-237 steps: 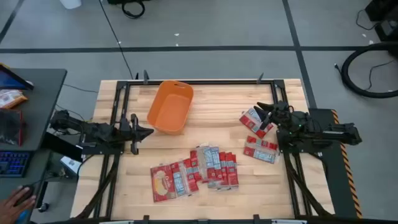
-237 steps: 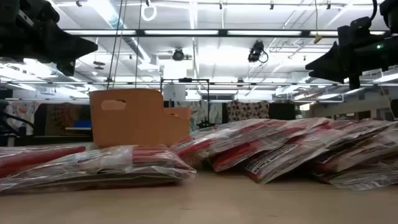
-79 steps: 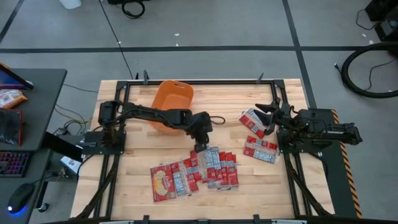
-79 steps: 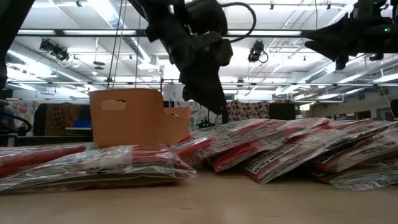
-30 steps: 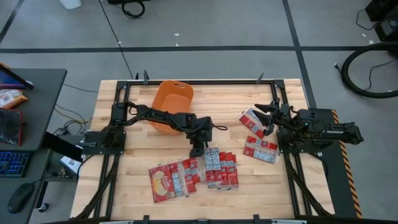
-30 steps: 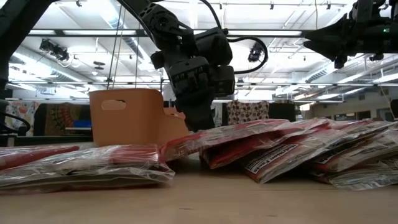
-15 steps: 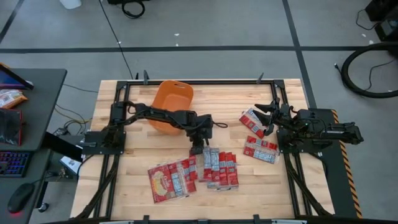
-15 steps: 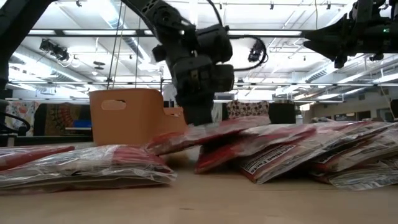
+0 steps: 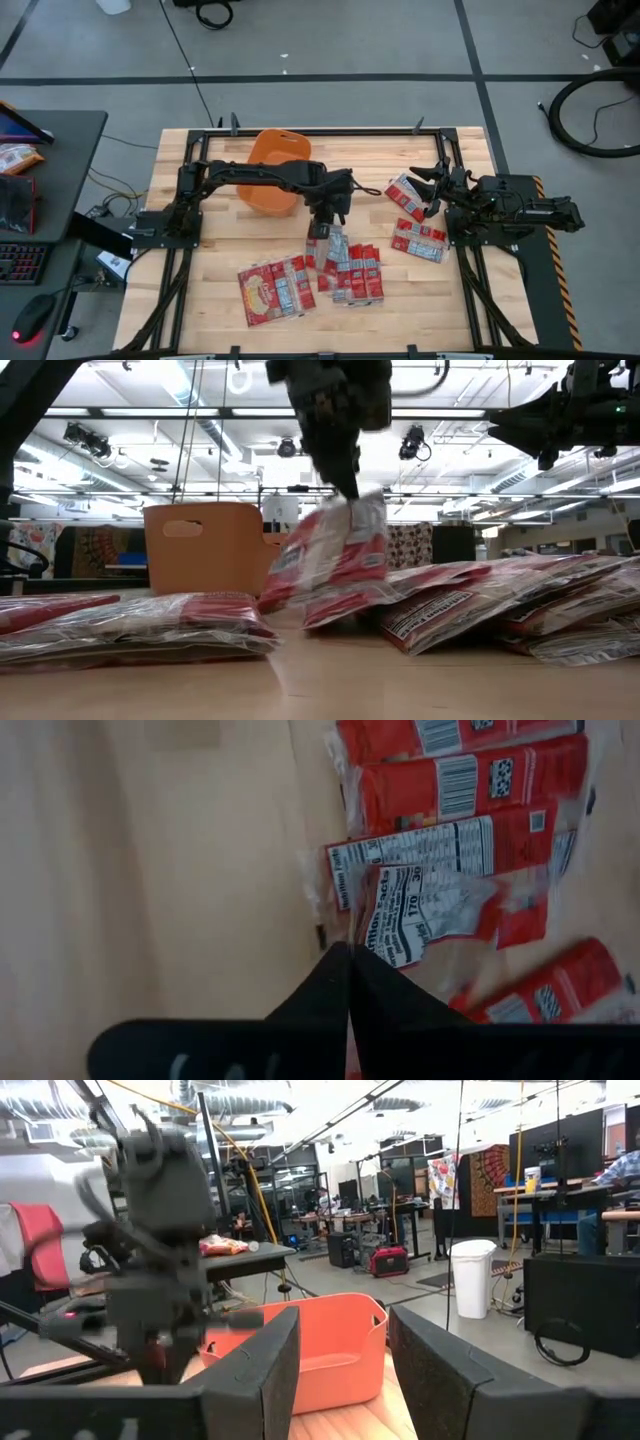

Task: Sort popcorn bags into baskets
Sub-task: Put the popcorn pack into the orange bin

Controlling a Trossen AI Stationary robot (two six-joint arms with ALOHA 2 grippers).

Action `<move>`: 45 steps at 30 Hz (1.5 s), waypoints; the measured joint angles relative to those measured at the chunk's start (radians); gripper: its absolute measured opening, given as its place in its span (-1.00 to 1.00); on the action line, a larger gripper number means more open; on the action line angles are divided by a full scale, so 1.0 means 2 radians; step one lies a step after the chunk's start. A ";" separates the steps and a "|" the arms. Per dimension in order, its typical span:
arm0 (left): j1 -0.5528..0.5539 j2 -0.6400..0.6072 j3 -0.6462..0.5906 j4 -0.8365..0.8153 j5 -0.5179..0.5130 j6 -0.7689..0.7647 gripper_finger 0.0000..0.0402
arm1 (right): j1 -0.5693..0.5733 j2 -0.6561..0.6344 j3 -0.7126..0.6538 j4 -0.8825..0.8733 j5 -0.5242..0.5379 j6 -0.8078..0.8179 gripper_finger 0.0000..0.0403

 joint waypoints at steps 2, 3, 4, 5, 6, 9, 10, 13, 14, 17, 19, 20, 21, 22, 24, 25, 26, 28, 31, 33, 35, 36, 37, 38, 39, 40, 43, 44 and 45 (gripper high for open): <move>0.000 -0.001 0.027 -0.025 -0.013 0.013 -0.97 | 0.000 0.000 0.000 0.000 0.000 0.000 -0.21; 0.000 -0.001 0.040 -0.036 -0.019 0.018 -0.97 | 0.000 0.000 0.000 0.000 0.000 0.000 -0.21; 0.000 -0.001 0.053 -0.046 -0.026 0.024 -0.97 | 0.000 0.000 0.000 0.000 0.000 0.000 -0.21; 0.000 -0.001 0.066 -0.054 -0.031 0.028 -0.97 | 0.000 0.000 0.000 0.000 0.000 0.000 -0.21; 0.000 -0.001 0.079 -0.061 -0.040 0.032 -0.97 | 0.000 0.000 0.000 -0.001 0.000 0.000 -0.21; 0.000 -0.001 0.121 -0.091 -0.067 0.047 -0.97 | 0.000 0.000 0.000 -0.002 0.000 0.000 -0.21; 0.000 -0.001 0.137 -0.106 -0.077 0.051 -0.97 | 0.000 0.000 0.000 -0.003 0.000 0.000 -0.21; 0.000 -0.001 0.190 -0.150 -0.112 0.057 -0.97 | 0.000 0.000 0.000 -0.004 0.000 0.000 -0.21; 0.000 -0.001 0.208 -0.171 -0.126 0.057 -0.97 | 0.000 0.000 0.000 -0.004 0.000 0.000 -0.21; 0.001 -0.002 0.252 -0.222 -0.174 0.058 -0.97 | 0.000 0.000 0.000 -0.004 -0.001 0.000 -0.21; 0.002 -0.012 0.252 -0.244 -0.197 0.057 -0.97 | 0.000 0.000 0.000 -0.004 -0.001 0.000 -0.21; 0.004 -0.019 0.245 -0.250 -0.203 0.057 -0.97 | 0.000 0.000 0.000 -0.004 -0.001 0.000 -0.21; 0.005 -0.024 0.241 -0.258 -0.206 0.053 -0.97 | 0.000 0.000 0.000 -0.004 -0.001 0.000 -0.21; 0.008 -0.030 0.238 -0.268 -0.206 0.050 -0.97 | 0.000 0.000 0.000 -0.005 -0.001 0.000 -0.21; 0.015 -0.038 0.238 -0.290 -0.207 0.036 -0.98 | 0.000 0.000 0.000 -0.007 -0.001 0.002 -0.21; 0.018 -0.042 0.238 -0.295 -0.208 0.028 -0.98 | 0.000 0.000 0.000 -0.009 -0.001 0.004 -0.21; 0.022 -0.047 0.238 -0.299 -0.208 0.025 -0.98 | 0.000 0.001 0.000 -0.009 -0.002 0.004 -0.21; 0.028 -0.059 0.238 -0.299 -0.208 0.019 -0.98 | 0.000 0.001 0.000 -0.009 -0.002 0.004 -0.21; 0.038 -0.071 0.238 -0.300 -0.208 0.015 -0.98 | 0.000 0.001 0.000 -0.010 -0.002 0.005 -0.21; 0.042 -0.074 0.238 -0.300 -0.208 0.015 -0.98 | 0.000 0.001 0.000 -0.010 -0.002 0.005 -0.21; 0.046 -0.077 0.237 -0.300 -0.208 0.016 -0.98 | 0.000 0.001 0.000 -0.010 -0.002 0.005 -0.21; 0.047 -0.078 0.237 -0.300 -0.208 0.015 -0.98 | 0.000 0.001 0.000 -0.010 -0.003 0.005 -0.21; 0.047 -0.079 0.237 -0.301 -0.208 0.015 -0.98 | 0.000 0.001 0.000 -0.010 -0.005 0.005 -0.21; 0.047 -0.080 0.233 -0.300 -0.208 0.016 -0.98 | 0.000 0.001 0.000 -0.010 -0.006 0.005 -0.21; 0.047 -0.080 0.227 -0.300 -0.209 0.016 -0.98 | 0.000 0.001 0.000 -0.010 -0.006 0.005 -0.21; 0.047 -0.080 0.217 -0.300 -0.210 0.016 -0.98 | 0.000 0.001 0.000 -0.011 -0.006 0.005 -0.21; 0.047 -0.085 0.166 -0.299 -0.212 0.021 -0.98 | 0.000 0.001 0.000 -0.013 -0.006 0.005 -0.21; 0.047 -0.088 0.143 -0.297 -0.213 0.025 -0.98 | 0.000 0.001 0.000 -0.014 -0.006 0.005 -0.21; 0.047 -0.095 0.118 -0.291 -0.216 0.029 -0.98 | 0.000 0.001 0.000 -0.014 -0.006 0.005 -0.21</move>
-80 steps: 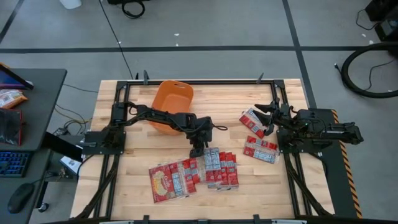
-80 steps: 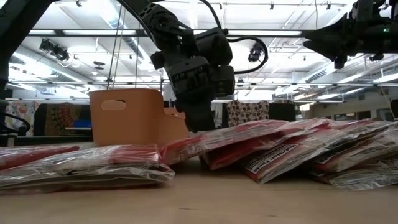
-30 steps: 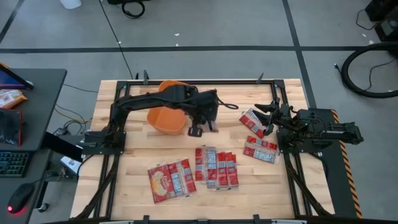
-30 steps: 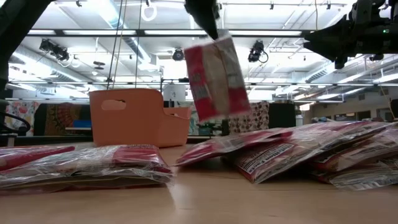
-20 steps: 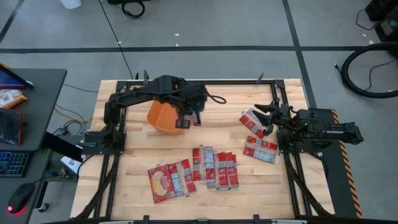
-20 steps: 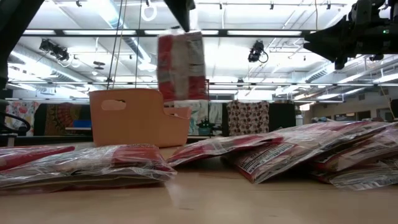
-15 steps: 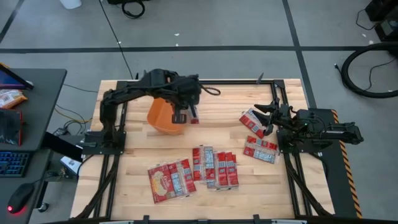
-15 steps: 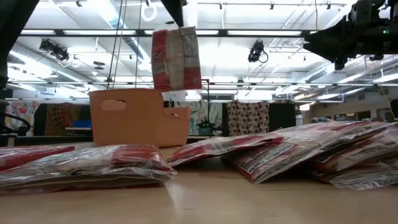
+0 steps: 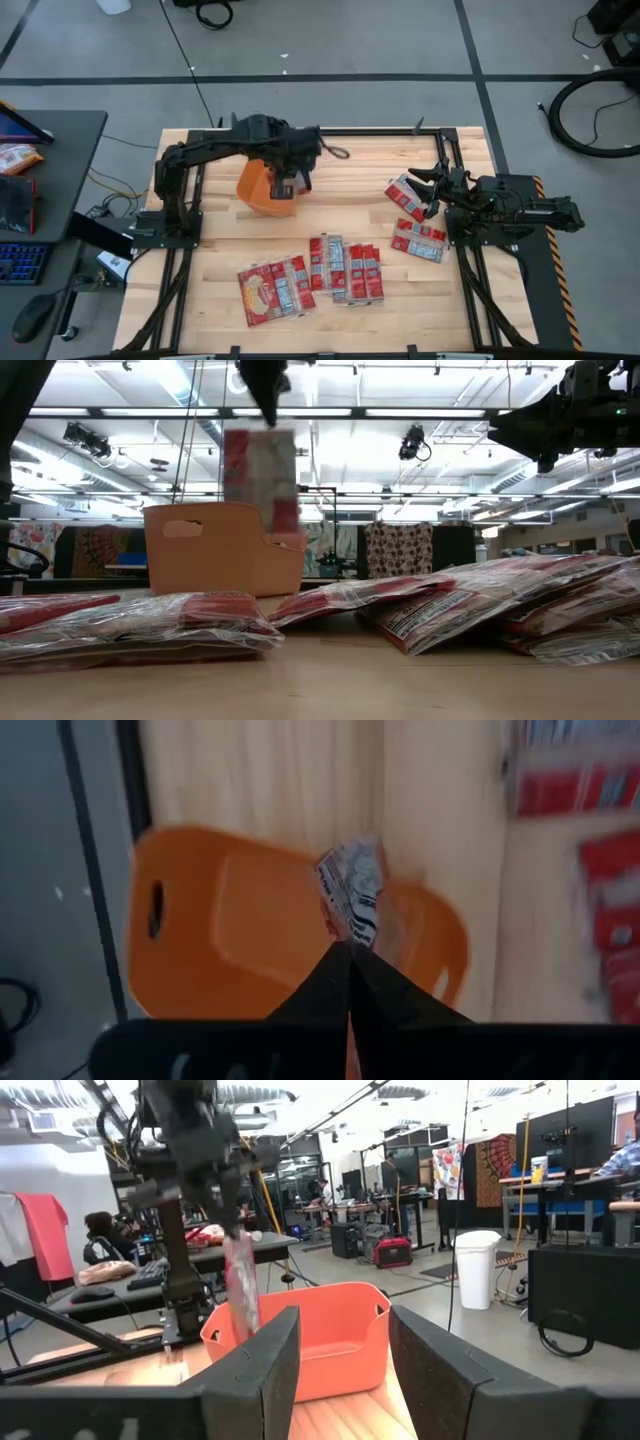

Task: Sort popcorn bags into baskets
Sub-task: Put the popcorn pack into the orange bin

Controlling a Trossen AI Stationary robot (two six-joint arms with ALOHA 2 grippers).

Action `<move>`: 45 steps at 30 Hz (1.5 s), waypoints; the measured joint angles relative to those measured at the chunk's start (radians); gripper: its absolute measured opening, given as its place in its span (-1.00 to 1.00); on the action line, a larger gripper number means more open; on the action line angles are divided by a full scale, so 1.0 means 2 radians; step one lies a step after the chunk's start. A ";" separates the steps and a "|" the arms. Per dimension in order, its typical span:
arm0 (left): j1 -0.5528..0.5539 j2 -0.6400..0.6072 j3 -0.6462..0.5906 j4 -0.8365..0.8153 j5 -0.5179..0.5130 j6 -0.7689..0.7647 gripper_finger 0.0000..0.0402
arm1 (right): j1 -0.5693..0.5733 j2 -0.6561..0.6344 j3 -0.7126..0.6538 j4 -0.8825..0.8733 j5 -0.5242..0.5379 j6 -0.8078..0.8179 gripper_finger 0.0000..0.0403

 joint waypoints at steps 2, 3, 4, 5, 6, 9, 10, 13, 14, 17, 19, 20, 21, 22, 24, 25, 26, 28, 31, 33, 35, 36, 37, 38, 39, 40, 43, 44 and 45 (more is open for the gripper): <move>0.002 -0.018 -0.049 0.013 -0.014 0.008 -0.98 | 0.000 0.000 0.000 0.000 0.000 0.000 -0.21; 0.005 -0.031 -0.072 0.023 -0.020 0.009 -0.98 | 0.000 0.000 0.000 0.000 0.000 0.000 -0.21; 0.009 -0.046 -0.096 0.036 -0.023 0.010 -0.98 | 0.000 0.000 0.000 0.000 0.000 0.000 -0.21; 0.012 -0.060 -0.118 0.050 -0.022 0.010 -0.98 | 0.000 0.000 0.000 0.000 0.000 0.000 -0.21; 0.016 -0.076 -0.140 0.065 -0.016 0.013 -0.98 | 0.000 0.000 0.000 0.000 0.000 0.000 -0.21; 0.024 -0.114 -0.193 0.085 -0.009 0.022 -0.98 | 0.000 0.000 0.000 0.001 0.001 -0.001 -0.21; 0.025 -0.124 -0.206 0.085 -0.009 0.022 -0.98 | 0.000 0.000 0.000 0.001 0.002 -0.002 -0.21; 0.027 -0.152 -0.230 0.090 -0.013 0.018 -0.98 | 0.000 0.000 0.000 0.003 0.004 -0.004 -0.21; 0.027 -0.159 -0.234 0.094 -0.015 0.016 -0.98 | 0.000 0.000 0.000 0.004 0.006 -0.004 -0.21; 0.024 -0.173 -0.236 0.096 -0.012 0.008 -0.98 | 0.000 0.000 0.000 0.004 0.010 -0.005 -0.21; 0.021 -0.179 -0.236 0.096 0.009 0.004 -0.97 | 0.000 0.000 0.000 0.004 0.013 -0.005 -0.21; 0.021 -0.179 -0.236 0.095 0.023 0.003 -0.97 | 0.000 0.000 0.000 0.004 0.013 -0.005 -0.21; 0.018 -0.179 -0.236 0.092 0.039 0.003 -0.96 | 0.000 0.000 0.000 0.004 0.013 -0.004 -0.21; 0.017 -0.179 -0.236 0.084 0.053 0.002 -0.96 | 0.000 0.000 0.000 0.004 0.013 -0.005 -0.21; 0.014 -0.179 -0.236 0.070 0.062 0.002 -0.96 | 0.000 0.000 0.000 0.004 0.014 -0.005 -0.21; 0.012 -0.178 -0.237 0.068 0.062 0.004 -0.96 | 0.000 0.000 0.000 0.004 0.014 -0.005 -0.21; 0.010 -0.177 -0.241 0.069 0.062 0.007 -0.96 | 0.000 0.000 0.000 0.004 0.014 -0.005 -0.21; 0.007 -0.175 -0.254 0.068 0.063 0.008 -0.95 | 0.000 0.000 0.000 0.004 0.014 -0.005 -0.21; 0.002 -0.175 -0.274 0.071 0.062 0.013 -0.95 | 0.000 0.000 0.000 0.004 0.014 -0.005 -0.21; 0.000 -0.172 -0.294 0.081 0.054 0.030 -0.95 | 0.000 0.000 0.000 0.004 0.014 -0.005 -0.21; 0.000 -0.172 -0.313 0.100 0.038 0.045 -0.95 | 0.000 0.000 0.000 0.004 0.014 -0.005 -0.21; 0.001 -0.172 -0.323 0.112 0.030 0.052 -0.95 | 0.000 0.000 0.000 0.004 0.014 -0.005 -0.21; 0.001 -0.172 -0.332 0.124 0.025 0.062 -0.95 | 0.000 0.000 0.000 0.004 0.014 -0.005 -0.21; 0.001 -0.172 -0.340 0.134 0.019 0.070 -0.95 | 0.000 0.000 0.000 0.004 0.014 -0.005 -0.21; 0.001 -0.172 -0.347 0.145 0.011 0.079 -0.95 | 0.000 0.000 0.000 0.004 0.014 -0.005 -0.21; 0.002 -0.172 -0.353 0.158 0.003 0.088 -0.95 | 0.000 0.000 0.000 0.004 0.014 -0.005 -0.21; 0.002 -0.172 -0.372 0.198 -0.011 0.104 -0.94 | 0.000 0.000 0.000 0.004 0.014 -0.005 -0.21; 0.002 -0.172 -0.376 0.205 -0.017 0.104 -0.92 | 0.000 0.000 0.000 0.004 0.014 -0.005 -0.21; 0.002 -0.172 -0.378 0.211 -0.025 0.104 -0.89 | 0.000 0.000 0.000 0.004 0.014 -0.005 -0.21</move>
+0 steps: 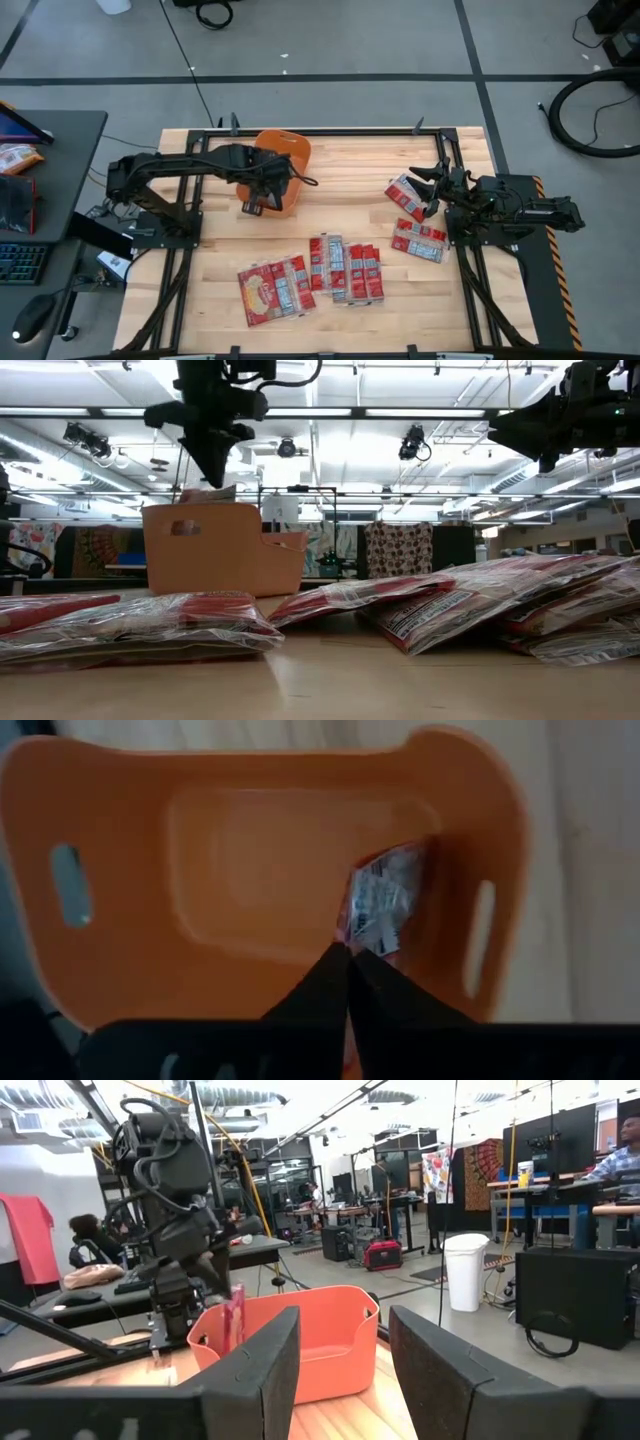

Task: Sort popcorn bags into baskets
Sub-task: Put the popcorn pack into the orange bin, then stack the popcorn pack on top of the other popcorn into the orange bin

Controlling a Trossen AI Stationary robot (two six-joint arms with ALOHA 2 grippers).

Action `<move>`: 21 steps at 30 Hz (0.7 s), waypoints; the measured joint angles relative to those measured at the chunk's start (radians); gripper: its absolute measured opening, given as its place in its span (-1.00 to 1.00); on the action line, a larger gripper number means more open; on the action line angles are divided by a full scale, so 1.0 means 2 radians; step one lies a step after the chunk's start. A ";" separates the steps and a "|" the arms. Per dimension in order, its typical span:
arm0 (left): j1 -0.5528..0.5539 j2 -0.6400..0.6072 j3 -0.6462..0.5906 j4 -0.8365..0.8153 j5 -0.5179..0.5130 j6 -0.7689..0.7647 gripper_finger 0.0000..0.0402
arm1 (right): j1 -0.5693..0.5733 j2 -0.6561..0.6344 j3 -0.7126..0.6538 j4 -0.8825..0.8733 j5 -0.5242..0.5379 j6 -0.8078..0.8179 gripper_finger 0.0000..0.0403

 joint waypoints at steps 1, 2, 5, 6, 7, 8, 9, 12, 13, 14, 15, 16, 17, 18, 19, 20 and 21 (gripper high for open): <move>0.000 0.000 -0.003 0.009 -0.009 -0.001 -0.86 | 0.000 0.000 0.000 0.000 0.000 0.000 -0.21; 0.000 0.000 -0.007 0.015 -0.015 -0.002 -0.81 | 0.000 0.000 0.000 0.000 0.000 0.000 -0.21; 0.000 0.000 -0.012 0.024 -0.017 -0.005 -0.62 | 0.000 0.000 0.000 0.000 0.000 0.000 -0.21; 0.000 0.000 -0.013 0.024 -0.017 -0.005 -0.55 | 0.000 0.000 0.000 0.000 0.000 0.000 -0.21; 0.000 0.000 -0.013 0.024 -0.018 -0.005 -0.48 | 0.000 0.000 0.000 0.000 0.000 0.000 -0.21; 0.000 0.000 -0.013 0.027 -0.022 -0.005 -0.41 | 0.000 0.000 0.000 0.000 0.000 0.000 -0.21; 0.000 0.000 -0.013 0.032 -0.028 -0.007 -0.35 | 0.000 0.000 0.000 0.000 0.000 0.000 -0.21; -0.003 0.000 -0.002 0.031 -0.060 -0.035 -0.21 | 0.000 0.000 0.000 0.000 0.000 0.000 -0.21; -0.003 0.000 0.004 0.032 -0.074 -0.046 -0.17 | 0.000 0.000 0.000 0.000 0.000 0.000 -0.21; -0.003 0.000 0.010 0.033 -0.083 -0.055 -0.14 | 0.000 0.000 0.000 0.000 0.000 0.000 -0.21; -0.003 0.000 0.016 0.033 -0.086 -0.061 -0.12 | 0.000 0.000 0.000 0.000 0.000 0.000 -0.21; -0.003 0.000 0.022 0.032 -0.085 -0.068 -0.10 | 0.000 0.000 0.000 0.000 0.000 0.000 -0.21; -0.003 0.000 0.029 0.032 -0.082 -0.073 -0.09 | 0.000 0.000 0.000 0.000 0.000 0.000 -0.21; -0.003 0.000 0.036 0.033 -0.079 -0.084 -0.08 | 0.000 0.000 0.000 0.000 0.000 0.000 -0.21; -0.003 0.000 0.042 0.034 -0.077 -0.099 -0.08 | 0.000 0.000 0.000 0.000 0.000 0.000 -0.21; -0.003 0.000 0.047 0.037 -0.074 -0.120 -0.08 | 0.000 0.000 0.000 0.000 0.000 0.000 -0.21; -0.003 0.000 0.049 0.045 -0.067 -0.146 -0.08 | 0.000 0.000 0.000 0.000 0.000 0.000 -0.21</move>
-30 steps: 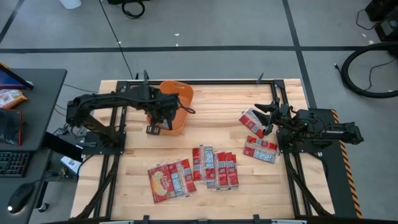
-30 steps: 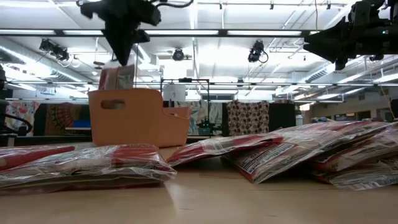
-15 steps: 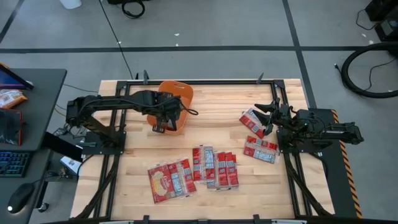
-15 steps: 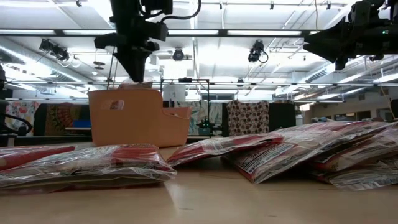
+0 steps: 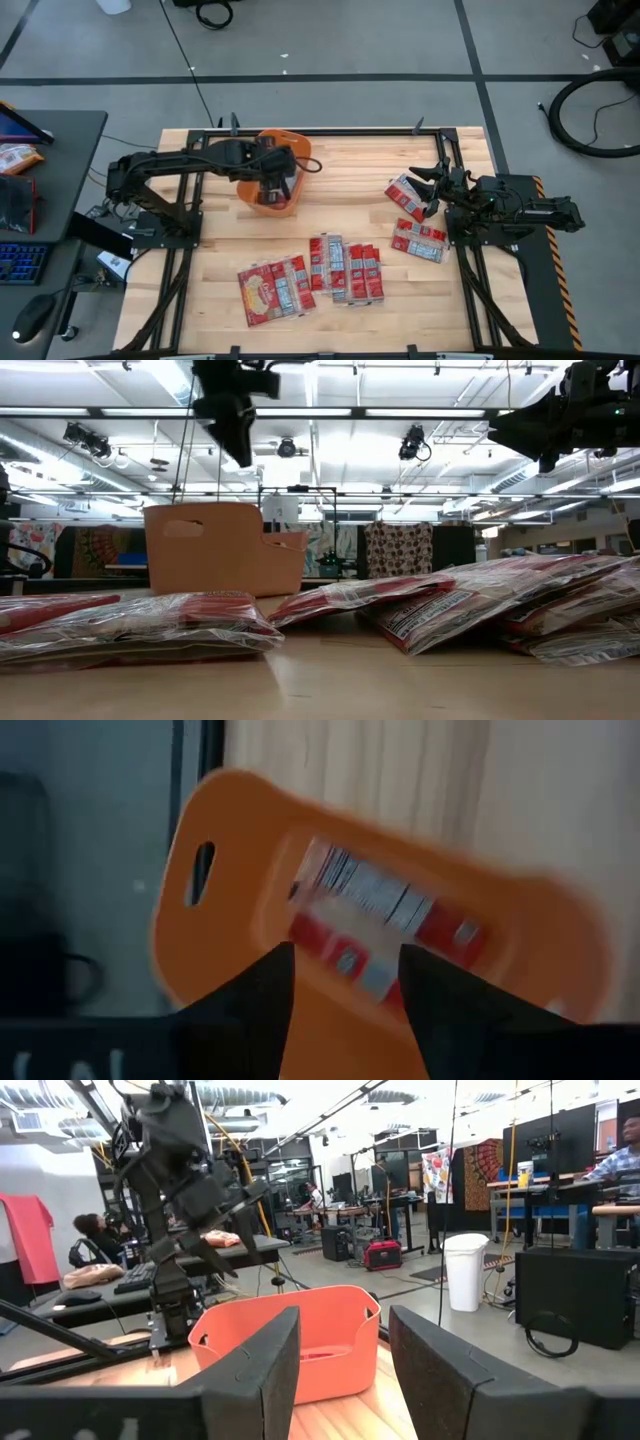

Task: Sort popcorn bags into baskets
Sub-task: Stack the popcorn pack on top of the other popcorn into the orange bin

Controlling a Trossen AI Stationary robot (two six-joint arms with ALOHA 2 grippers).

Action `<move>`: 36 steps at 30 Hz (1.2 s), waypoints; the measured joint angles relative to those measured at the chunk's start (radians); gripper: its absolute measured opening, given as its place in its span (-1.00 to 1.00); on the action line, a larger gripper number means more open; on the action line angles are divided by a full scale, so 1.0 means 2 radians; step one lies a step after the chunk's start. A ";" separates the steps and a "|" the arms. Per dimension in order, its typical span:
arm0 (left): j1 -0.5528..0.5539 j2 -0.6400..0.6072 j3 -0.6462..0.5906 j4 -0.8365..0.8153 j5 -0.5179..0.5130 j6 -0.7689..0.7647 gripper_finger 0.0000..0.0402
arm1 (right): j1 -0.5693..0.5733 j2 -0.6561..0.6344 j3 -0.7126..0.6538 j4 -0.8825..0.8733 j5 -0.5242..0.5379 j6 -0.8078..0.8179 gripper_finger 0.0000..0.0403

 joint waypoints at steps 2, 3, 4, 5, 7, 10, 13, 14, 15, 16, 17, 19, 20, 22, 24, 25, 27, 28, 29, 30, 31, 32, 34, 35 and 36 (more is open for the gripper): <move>0.000 0.000 0.001 0.025 0.036 -0.053 -0.08 | 0.000 0.000 0.000 0.000 0.000 0.000 -0.21; -0.002 0.000 0.001 0.038 0.067 -0.075 -0.08 | 0.000 0.000 0.000 0.000 0.000 0.000 -0.21; -0.004 0.000 0.001 0.050 0.101 -0.090 -0.08 | 0.000 0.000 0.000 0.000 0.000 0.000 -0.21; -0.008 0.001 0.001 0.066 0.131 -0.098 -0.08 | 0.000 0.000 0.000 0.000 0.000 0.000 -0.21; -0.028 0.010 0.002 0.095 0.159 -0.113 -0.08 | 0.000 0.000 0.000 0.000 0.000 0.000 -0.21; -0.066 0.031 0.002 0.103 0.164 -0.129 -0.08 | 0.000 0.001 0.000 0.000 0.000 -0.011 -0.21; -0.103 0.053 0.001 0.103 0.165 -0.137 -0.08 | 0.000 0.005 0.000 0.001 0.001 -0.018 -0.21; -0.115 0.062 0.001 0.102 0.165 -0.141 -0.08 | 0.000 0.005 0.000 0.000 0.001 -0.021 -0.21; -0.127 0.069 0.001 0.104 0.166 -0.145 -0.08 | 0.000 0.007 0.000 0.002 0.002 -0.022 -0.21; -0.138 0.074 0.001 0.105 0.171 -0.148 -0.08 | 0.000 0.010 0.000 0.008 0.002 -0.022 -0.21; -0.149 0.079 0.001 0.103 0.180 -0.154 -0.08 | 0.000 0.010 0.000 0.011 0.002 -0.022 -0.21; -0.168 0.087 0.001 0.106 0.200 -0.169 -0.08 | 0.000 0.014 0.000 0.023 0.002 -0.023 -0.21; -0.177 0.091 0.001 0.104 0.211 -0.176 -0.08 | 0.000 0.014 0.000 0.025 0.002 -0.024 -0.21; -0.194 0.096 0.001 0.108 0.220 -0.195 -0.08 | 0.000 0.018 0.000 0.036 0.002 -0.025 -0.21; -0.208 0.097 0.001 0.112 0.216 -0.213 -0.08 | 0.000 0.019 0.000 0.045 0.002 -0.025 -0.21; -0.214 0.098 0.001 0.118 0.208 -0.223 -0.08 | 0.000 0.020 0.000 0.047 0.001 -0.026 -0.21; -0.224 0.106 0.002 0.144 0.194 -0.245 -0.08 | 0.000 0.022 0.000 0.049 0.001 -0.026 -0.21; -0.230 0.112 0.001 0.151 0.190 -0.255 -0.08 | 0.000 0.024 0.000 0.052 0.001 -0.026 -0.21; -0.235 0.120 0.001 0.162 0.188 -0.264 -0.08 | 0.000 0.026 0.000 0.056 0.001 -0.023 -0.21; -0.239 0.127 0.001 0.176 0.187 -0.267 -0.08 | 0.000 0.028 0.000 0.056 0.002 -0.021 -0.21; -0.244 0.137 0.001 0.184 0.185 -0.271 -0.08 | 0.000 0.031 0.000 0.057 0.002 -0.017 -0.21; -0.248 0.147 0.001 0.191 0.183 -0.273 -0.08 | 0.000 0.037 0.000 0.062 0.002 -0.012 -0.21; -0.255 0.167 0.001 0.203 0.175 -0.273 -0.08 | 0.000 0.046 0.000 0.062 0.003 -0.002 -0.21; -0.257 0.176 0.001 0.210 0.171 -0.273 -0.08 | 0.000 0.052 0.000 0.068 0.003 0.000 -0.21; -0.259 0.183 0.001 0.213 0.168 -0.274 -0.08 | 0.000 0.058 0.000 0.070 0.003 0.003 -0.21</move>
